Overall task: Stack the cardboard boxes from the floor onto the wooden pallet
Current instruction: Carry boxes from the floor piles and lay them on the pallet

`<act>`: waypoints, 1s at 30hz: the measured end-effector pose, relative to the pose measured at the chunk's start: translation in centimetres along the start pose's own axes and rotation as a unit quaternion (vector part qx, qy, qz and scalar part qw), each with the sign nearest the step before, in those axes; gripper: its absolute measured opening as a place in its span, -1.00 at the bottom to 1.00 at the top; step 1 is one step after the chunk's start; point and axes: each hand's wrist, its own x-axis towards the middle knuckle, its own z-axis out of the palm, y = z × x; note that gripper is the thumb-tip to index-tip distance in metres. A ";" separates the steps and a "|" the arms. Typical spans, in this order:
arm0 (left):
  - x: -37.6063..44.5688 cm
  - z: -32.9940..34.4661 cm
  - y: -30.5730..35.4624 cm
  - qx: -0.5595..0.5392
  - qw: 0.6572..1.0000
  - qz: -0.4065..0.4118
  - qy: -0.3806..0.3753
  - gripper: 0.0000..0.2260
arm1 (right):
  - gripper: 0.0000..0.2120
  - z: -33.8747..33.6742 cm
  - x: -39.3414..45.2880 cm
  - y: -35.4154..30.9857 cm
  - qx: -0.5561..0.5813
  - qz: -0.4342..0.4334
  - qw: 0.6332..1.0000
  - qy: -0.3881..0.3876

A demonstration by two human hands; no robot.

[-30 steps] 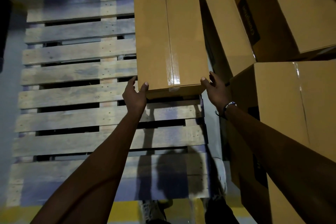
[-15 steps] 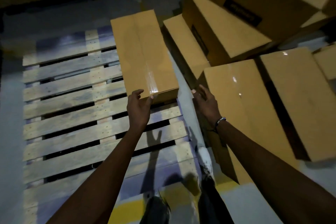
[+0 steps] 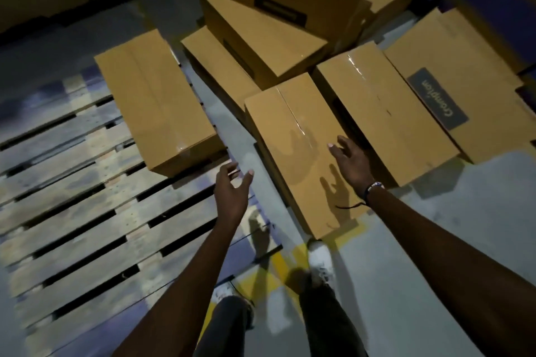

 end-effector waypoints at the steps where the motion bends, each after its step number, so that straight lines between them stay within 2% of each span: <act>1: -0.2 1.6 -0.5 0.008 1.000 0.001 -0.008 -0.66 | -0.44 -1.2 0.9 1.0 -0.003 0.005 1.000 0.006; 6: 0.9 9.4 -2.4 0.025 0.999 -0.040 -0.023 -0.51 | -0.39 -5.3 6.3 6.2 -0.038 0.004 0.999 0.004; 11: 3.6 16.1 -4.8 0.048 0.996 -0.080 0.012 -0.33 | -0.36 -6.8 11.3 10.6 -0.079 -0.006 0.996 -0.046; 19: 5.1 21.1 -9.0 0.053 0.984 -0.173 -0.012 -0.05 | -0.34 -5.2 16.2 14.1 -0.073 0.031 0.990 -0.117; 23: 4.7 21.4 -9.5 0.062 0.985 -0.161 -0.017 -0.22 | -0.33 -4.7 16.8 14.6 -0.058 0.043 0.986 -0.151; 30: 3.0 19.7 -7.6 0.027 0.991 -0.132 -0.010 -0.30 | -0.35 -5.8 14.7 13.0 -0.056 0.009 0.988 -0.144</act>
